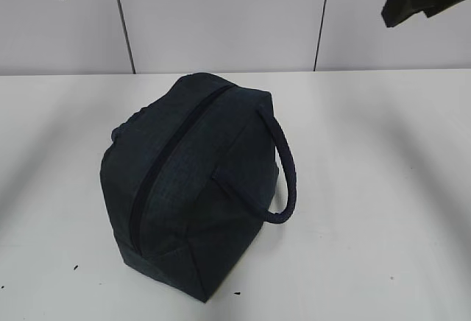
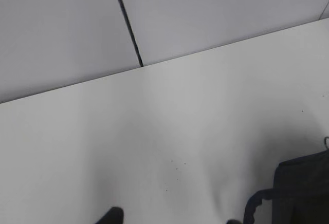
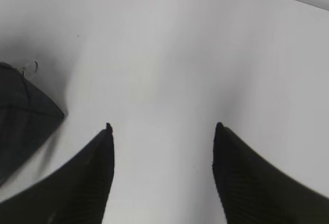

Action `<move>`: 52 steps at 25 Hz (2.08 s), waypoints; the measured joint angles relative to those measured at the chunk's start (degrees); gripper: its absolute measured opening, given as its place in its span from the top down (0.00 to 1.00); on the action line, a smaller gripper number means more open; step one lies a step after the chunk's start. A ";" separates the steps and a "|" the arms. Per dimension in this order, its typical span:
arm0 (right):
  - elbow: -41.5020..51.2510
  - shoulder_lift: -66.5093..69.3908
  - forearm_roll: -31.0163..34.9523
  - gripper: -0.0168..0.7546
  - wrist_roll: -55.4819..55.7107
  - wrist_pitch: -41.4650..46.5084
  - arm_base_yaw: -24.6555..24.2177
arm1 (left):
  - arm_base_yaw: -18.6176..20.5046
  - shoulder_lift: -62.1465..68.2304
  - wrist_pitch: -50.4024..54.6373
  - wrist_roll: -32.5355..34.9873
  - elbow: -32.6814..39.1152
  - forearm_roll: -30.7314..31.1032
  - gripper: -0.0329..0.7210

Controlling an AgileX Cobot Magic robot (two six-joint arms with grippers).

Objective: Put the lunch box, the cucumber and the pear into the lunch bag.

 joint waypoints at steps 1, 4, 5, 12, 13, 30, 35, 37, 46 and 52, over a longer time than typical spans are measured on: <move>0.00 -0.90 -0.90 0.37 0.57 1.55 0.00 | 0.00 -0.87 1.20 -0.69 0.00 0.86 0.47; 0.00 -3.42 -1.72 0.37 0.96 5.32 0.00 | 0.00 -3.70 4.16 -2.00 0.00 2.15 0.47; 0.00 -4.22 -1.72 0.37 1.09 6.54 0.00 | 0.00 -4.68 4.93 -2.11 0.00 2.35 0.47; 0.69 -12.95 -1.72 0.37 1.22 11.85 0.00 | 0.00 -15.03 7.51 -3.29 5.08 2.48 0.47; 0.69 -14.40 -1.72 0.37 1.22 12.36 0.00 | 0.00 -16.57 7.70 -3.59 6.60 2.48 0.47; 25.77 -54.46 -1.72 0.37 2.98 13.34 0.00 | 0.00 -57.72 5.94 -4.36 40.27 -2.63 0.47; 36.11 -69.30 -1.72 0.37 3.34 13.46 0.00 | 0.00 -70.59 6.06 -4.36 48.31 -3.45 0.47; 39.43 -75.12 -1.72 0.37 3.74 13.59 0.00 | 0.00 -76.01 6.91 -4.36 51.13 -3.72 0.47; 53.83 -92.48 -1.72 0.37 4.07 13.29 0.00 | 0.00 -88.96 9.66 -4.42 58.50 -3.82 0.47; 61.48 -94.04 -1.72 0.37 4.07 10.24 0.00 | 0.00 -88.96 5.62 -4.42 62.06 -3.85 0.47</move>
